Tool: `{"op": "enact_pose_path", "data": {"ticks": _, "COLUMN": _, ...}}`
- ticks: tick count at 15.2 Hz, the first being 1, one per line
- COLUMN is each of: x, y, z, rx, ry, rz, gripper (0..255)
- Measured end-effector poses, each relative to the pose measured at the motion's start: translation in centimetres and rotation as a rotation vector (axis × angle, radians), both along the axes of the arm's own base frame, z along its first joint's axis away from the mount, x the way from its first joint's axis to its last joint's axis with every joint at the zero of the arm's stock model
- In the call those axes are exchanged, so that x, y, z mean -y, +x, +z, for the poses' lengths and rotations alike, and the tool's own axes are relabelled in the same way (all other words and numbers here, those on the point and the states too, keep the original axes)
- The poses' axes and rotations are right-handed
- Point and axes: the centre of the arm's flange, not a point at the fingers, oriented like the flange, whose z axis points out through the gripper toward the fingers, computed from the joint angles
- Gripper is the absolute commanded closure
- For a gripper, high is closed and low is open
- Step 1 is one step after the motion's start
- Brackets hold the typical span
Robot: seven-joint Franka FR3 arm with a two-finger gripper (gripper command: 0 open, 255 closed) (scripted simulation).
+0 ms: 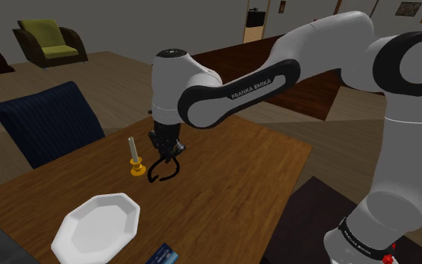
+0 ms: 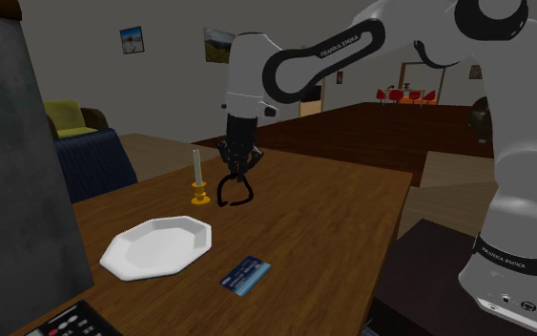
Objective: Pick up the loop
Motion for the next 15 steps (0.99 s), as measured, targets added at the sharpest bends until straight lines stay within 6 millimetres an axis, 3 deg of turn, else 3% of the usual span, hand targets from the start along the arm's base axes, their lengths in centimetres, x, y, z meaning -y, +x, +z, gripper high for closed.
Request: {"op": "enact_pose_path", "data": {"ticks": 15, "x": 0.0, "y": 0.0, "z": 7.4, "rx": 0.000, "ry": 0.000, "rz": 0.000, "gripper": 255}}
